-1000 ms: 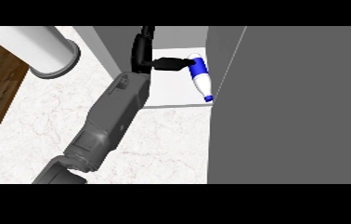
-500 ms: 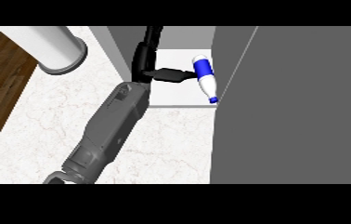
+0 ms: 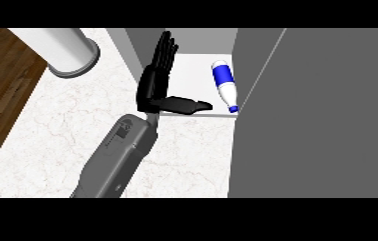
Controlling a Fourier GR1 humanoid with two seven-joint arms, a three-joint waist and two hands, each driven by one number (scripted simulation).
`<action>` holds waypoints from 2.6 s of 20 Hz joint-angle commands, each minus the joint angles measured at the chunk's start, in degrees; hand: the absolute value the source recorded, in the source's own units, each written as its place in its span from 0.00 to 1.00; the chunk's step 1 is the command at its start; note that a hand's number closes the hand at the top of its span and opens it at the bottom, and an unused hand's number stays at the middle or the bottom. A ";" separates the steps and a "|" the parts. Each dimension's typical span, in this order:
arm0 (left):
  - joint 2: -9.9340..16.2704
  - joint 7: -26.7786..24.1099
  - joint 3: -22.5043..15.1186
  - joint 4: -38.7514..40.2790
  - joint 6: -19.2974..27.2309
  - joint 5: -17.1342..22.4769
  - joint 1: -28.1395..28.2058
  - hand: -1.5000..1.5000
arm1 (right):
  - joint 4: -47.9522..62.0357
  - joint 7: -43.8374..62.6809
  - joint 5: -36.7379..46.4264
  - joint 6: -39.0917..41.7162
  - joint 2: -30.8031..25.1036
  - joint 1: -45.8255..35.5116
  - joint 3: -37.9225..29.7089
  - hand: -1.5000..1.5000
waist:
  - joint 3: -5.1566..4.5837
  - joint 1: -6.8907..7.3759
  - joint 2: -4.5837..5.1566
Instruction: Pick up the bottled water, place it into the cabinet and close the cabinet
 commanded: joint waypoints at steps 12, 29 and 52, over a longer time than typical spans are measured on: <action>8.73 12.85 -14.18 -52.85 4.59 -1.49 38.90 0.00 | -2.06 -0.89 2.23 4.75 -6.04 0.37 0.85 0.00 | -0.16 -0.72 0.28; 21.06 2.85 -3.81 -71.45 -4.78 7.06 66.39 0.00 | -9.86 7.34 17.15 8.00 -9.65 -3.06 20.45 1.00 | -0.32 -0.18 0.34; 29.31 -2.07 17.59 -73.73 -25.11 25.84 82.69 0.00 | -0.44 28.48 10.03 -4.93 2.35 -28.58 21.94 1.00 | -0.32 2.64 0.92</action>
